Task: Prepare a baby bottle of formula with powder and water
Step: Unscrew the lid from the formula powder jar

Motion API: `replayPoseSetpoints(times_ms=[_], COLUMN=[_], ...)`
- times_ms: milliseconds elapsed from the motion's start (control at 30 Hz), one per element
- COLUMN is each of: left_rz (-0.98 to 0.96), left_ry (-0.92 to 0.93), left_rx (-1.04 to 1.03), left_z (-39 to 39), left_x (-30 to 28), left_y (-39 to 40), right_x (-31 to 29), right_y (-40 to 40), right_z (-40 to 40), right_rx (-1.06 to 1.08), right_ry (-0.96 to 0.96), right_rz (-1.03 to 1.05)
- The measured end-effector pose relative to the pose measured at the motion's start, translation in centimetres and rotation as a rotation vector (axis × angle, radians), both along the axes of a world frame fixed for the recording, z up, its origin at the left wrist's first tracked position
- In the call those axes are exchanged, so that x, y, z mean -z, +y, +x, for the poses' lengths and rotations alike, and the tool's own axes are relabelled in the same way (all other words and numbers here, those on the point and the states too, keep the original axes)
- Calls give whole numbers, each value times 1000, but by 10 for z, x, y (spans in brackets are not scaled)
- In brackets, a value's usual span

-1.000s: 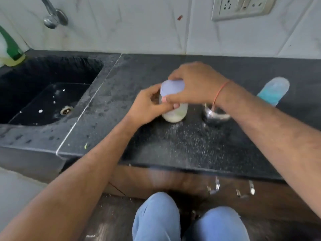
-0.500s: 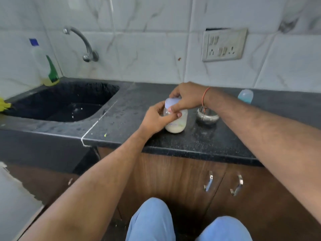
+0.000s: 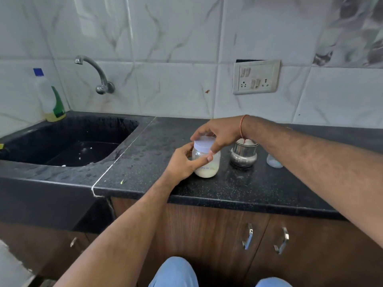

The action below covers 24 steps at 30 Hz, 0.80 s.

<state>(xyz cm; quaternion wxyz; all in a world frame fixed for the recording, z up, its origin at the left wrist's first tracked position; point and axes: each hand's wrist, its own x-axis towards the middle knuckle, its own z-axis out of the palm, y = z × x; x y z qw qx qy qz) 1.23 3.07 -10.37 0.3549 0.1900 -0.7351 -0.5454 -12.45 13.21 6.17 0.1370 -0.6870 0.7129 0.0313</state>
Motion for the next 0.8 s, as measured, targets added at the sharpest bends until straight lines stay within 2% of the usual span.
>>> replayPoseSetpoints(times_ms=[67,133,233,300,500,667,800], left_rz=[17,22,24,24,26,24,26], left_ry=[-1,-6,7,16,3,1,-13], left_rx=[14,14,14,24,18,23,10], left_z=[0,-1,-1,-1,-2,-2,-1], left_x=[0,1,2,2,2,4,2], left_y=[-1,-2,-2,-2,-2,-4,-2], right_x=[-6,-10,-9,-5,-19,-18,-22], right_y=[-1,-5,-10,-13,-18,-20,-21], right_z=[4,9,19,21,21,20,23], right_rx=[-5,23,92,143,71,156,88], right_ry=[5,30,334,444,252,349,199], right_rz=[82,67,13,24,133,86,107])
